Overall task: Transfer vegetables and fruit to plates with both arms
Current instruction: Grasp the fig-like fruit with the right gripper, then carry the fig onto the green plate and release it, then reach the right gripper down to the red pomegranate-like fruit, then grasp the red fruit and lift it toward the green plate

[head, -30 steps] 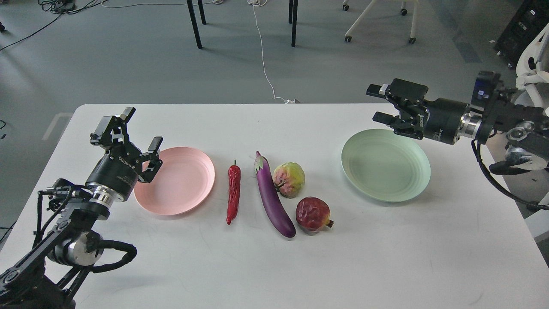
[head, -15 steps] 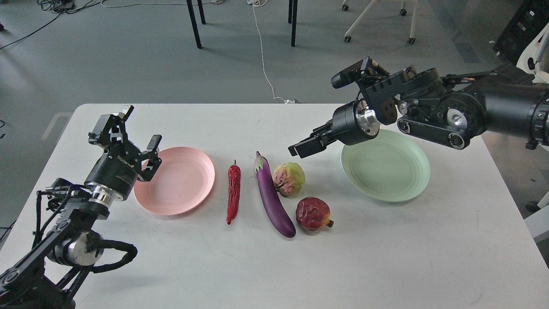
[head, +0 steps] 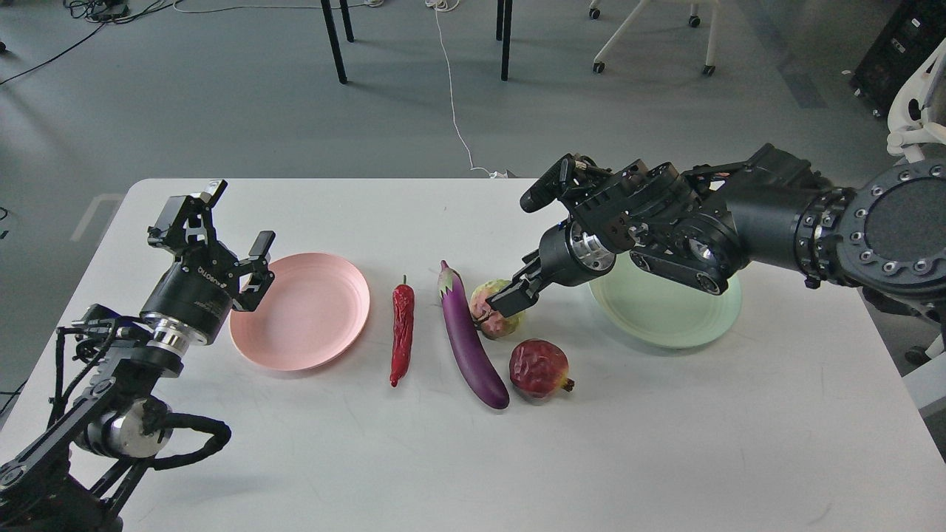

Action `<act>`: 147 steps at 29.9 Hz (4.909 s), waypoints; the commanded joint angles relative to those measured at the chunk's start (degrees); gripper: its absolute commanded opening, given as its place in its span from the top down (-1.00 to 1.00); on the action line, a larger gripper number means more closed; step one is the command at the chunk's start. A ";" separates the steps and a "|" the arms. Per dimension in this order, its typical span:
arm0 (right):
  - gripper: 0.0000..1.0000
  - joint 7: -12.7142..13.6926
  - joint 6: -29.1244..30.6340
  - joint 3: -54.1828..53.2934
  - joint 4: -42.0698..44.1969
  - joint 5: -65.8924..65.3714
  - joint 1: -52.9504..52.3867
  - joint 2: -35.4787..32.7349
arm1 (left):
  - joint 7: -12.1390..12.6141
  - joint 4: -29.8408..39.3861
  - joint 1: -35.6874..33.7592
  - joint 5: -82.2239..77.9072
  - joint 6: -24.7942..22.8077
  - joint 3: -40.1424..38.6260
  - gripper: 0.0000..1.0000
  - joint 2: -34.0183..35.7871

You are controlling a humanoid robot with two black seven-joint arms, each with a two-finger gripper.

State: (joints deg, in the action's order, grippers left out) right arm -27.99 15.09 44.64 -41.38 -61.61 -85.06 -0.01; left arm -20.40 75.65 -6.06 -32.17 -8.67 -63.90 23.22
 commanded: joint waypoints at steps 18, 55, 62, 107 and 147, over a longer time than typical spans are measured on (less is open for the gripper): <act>-0.71 -0.01 -1.73 -2.02 0.34 0.88 3.50 0.01 | 0.00 0.02 0.00 0.00 -0.30 0.09 -0.97 0.42; 0.05 -0.01 -1.65 1.68 -7.57 -12.31 -6.36 -31.01 | 0.09 -0.07 -0.62 -0.26 -0.47 0.44 -0.97 -0.10; -0.01 -0.01 -6.82 0.89 -5.03 -12.31 0.33 -31.10 | 0.09 0.02 -0.62 -0.35 -0.47 0.62 -0.97 -0.10; -0.89 -0.01 -10.35 4.04 -28.58 -2.37 -8.37 -16.52 | 0.18 0.81 -0.18 -0.44 -0.38 0.09 -0.97 -0.01; 0.08 -0.01 -9.82 4.22 -27.79 -1.75 -14.25 -19.31 | 0.27 0.81 -0.27 -0.44 -0.47 0.18 -0.97 0.25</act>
State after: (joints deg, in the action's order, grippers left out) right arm -28.01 5.14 49.43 -67.75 -62.41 -96.23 -15.54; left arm -20.13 76.46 -6.34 -32.61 -9.12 -63.86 23.61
